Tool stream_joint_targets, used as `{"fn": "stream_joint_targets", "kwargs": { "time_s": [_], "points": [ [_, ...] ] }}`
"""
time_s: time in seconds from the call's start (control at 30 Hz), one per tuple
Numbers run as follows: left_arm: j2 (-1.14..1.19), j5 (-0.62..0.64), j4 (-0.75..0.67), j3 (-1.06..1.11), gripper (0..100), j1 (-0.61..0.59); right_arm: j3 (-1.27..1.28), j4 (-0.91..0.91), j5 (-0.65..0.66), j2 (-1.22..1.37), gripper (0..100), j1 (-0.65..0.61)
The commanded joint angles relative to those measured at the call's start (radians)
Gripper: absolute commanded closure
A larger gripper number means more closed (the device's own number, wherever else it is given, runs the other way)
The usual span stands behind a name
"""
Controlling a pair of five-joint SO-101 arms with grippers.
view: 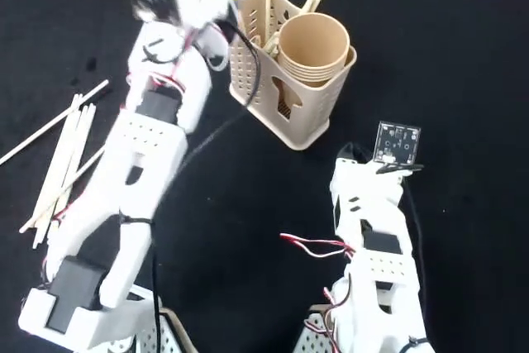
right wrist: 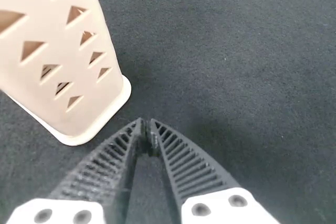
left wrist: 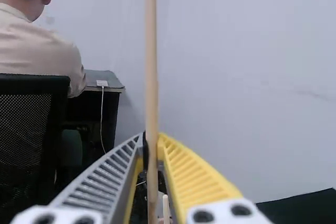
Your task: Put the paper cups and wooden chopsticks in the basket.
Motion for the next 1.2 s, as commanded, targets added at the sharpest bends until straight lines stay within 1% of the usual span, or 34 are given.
{"fn": "stream_joint_targets", "kwargs": {
  "time_s": [0.0,0.33,0.43,0.6,1.03,1.17],
  "points": [
    [-0.017,-0.035,-0.112,0.091,97,0.012,-0.005,-0.02,0.009,-0.022,98.4,-0.005],
    [-0.017,-0.028,-0.115,0.168,97,0.001,-0.005,-0.02,0.009,-0.022,98.4,-0.003],
    [-0.017,0.003,-0.117,0.229,97,0.025,-0.005,-0.02,0.009,-0.022,98.4,-0.003],
    [-0.017,0.002,-0.121,0.295,97,0.068,-0.005,-0.02,0.009,-0.022,98.4,-0.003],
    [-0.006,0.003,-0.123,0.3,97,0.071,-0.005,-0.02,0.009,-0.022,98.4,-0.003],
    [-0.006,0.003,-0.123,0.344,97,0.071,-0.005,-0.02,0.009,-0.022,98.4,-0.003]
  ]
}}
